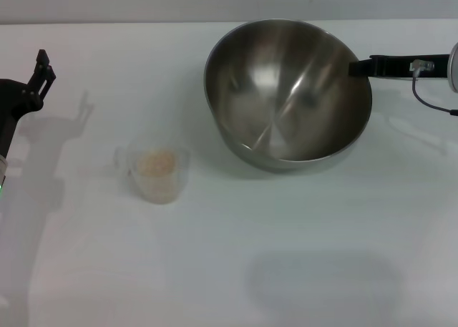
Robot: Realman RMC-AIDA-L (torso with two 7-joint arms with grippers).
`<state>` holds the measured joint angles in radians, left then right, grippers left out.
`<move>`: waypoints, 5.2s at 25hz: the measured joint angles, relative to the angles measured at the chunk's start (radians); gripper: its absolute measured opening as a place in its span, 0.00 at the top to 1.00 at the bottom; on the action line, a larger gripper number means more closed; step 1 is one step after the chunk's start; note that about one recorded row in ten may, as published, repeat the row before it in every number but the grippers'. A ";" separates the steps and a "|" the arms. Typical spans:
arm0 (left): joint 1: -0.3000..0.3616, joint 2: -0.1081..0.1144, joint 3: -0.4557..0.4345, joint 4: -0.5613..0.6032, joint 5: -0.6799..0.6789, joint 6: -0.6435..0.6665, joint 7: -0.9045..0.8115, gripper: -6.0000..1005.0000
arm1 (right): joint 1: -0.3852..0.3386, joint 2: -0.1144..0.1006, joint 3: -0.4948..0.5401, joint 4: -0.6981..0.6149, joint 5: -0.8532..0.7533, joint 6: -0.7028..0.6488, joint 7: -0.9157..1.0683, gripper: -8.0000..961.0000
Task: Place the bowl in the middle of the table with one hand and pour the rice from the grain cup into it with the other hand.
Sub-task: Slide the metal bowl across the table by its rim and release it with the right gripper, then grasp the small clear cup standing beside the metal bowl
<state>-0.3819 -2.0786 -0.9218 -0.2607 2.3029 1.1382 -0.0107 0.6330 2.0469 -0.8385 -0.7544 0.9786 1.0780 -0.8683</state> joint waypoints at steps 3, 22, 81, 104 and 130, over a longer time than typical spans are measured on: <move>0.000 0.000 -0.002 0.000 0.001 0.001 0.000 0.14 | -0.009 0.003 0.005 -0.020 0.007 0.012 0.016 0.85; 0.010 0.003 -0.003 0.002 0.005 0.008 0.000 0.14 | -0.202 0.020 0.014 -0.234 0.280 0.055 -0.021 0.41; 0.150 0.000 0.459 0.041 0.007 0.097 0.001 0.14 | -0.326 0.036 -0.021 0.511 1.370 0.243 -1.776 0.18; 0.147 0.000 0.448 -0.011 0.003 0.086 -0.010 0.14 | -0.342 0.039 -0.030 0.520 1.370 0.284 -1.762 0.18; 0.124 -0.001 0.385 -0.066 0.003 0.035 0.012 0.72 | -0.342 0.040 -0.026 0.520 1.368 0.297 -1.760 0.18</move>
<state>-0.2576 -2.0800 -0.5365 -0.3272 2.3059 1.1728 0.0010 0.2913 2.0865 -0.8645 -0.2346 2.3462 1.3745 -2.6278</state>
